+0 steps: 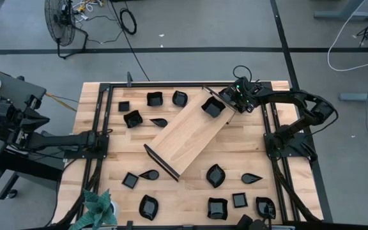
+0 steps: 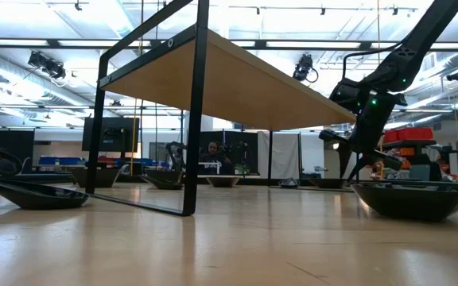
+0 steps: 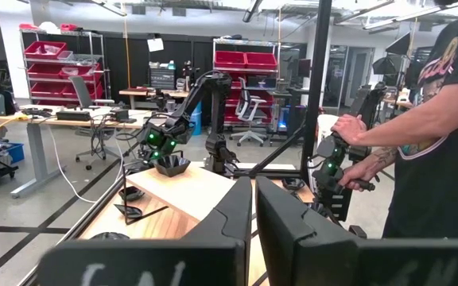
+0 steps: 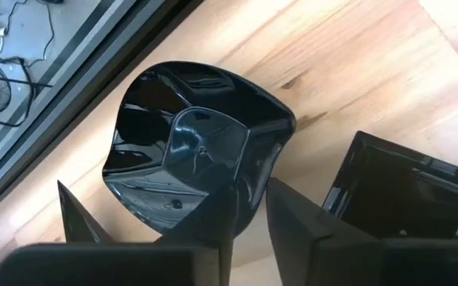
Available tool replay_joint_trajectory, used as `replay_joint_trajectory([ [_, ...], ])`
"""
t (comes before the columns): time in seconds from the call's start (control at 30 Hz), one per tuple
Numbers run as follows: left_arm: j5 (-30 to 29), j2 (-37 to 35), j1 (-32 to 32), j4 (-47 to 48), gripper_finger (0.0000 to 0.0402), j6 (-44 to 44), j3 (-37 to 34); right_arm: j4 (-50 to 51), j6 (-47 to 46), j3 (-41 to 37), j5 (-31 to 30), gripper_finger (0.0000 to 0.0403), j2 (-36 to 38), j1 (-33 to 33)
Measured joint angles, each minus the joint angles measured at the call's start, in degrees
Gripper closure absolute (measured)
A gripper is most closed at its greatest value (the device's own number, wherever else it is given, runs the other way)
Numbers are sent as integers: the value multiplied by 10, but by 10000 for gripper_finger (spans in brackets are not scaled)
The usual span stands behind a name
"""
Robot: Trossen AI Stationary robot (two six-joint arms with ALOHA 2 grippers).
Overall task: Pick & Place Mini shaped plates
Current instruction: Put the black leaf shaped bowl on the shelf
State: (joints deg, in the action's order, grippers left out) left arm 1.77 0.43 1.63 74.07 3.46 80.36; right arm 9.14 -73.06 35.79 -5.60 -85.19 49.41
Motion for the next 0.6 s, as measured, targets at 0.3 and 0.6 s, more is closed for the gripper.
replay_joint_trajectory([
  [0.3,0,0,0,0,376,0,0,11,-9,0,-9,377,0,0],
  [0.6,0,0,0,0,376,0,0,18,-11,0,-15,399,0,0],
])
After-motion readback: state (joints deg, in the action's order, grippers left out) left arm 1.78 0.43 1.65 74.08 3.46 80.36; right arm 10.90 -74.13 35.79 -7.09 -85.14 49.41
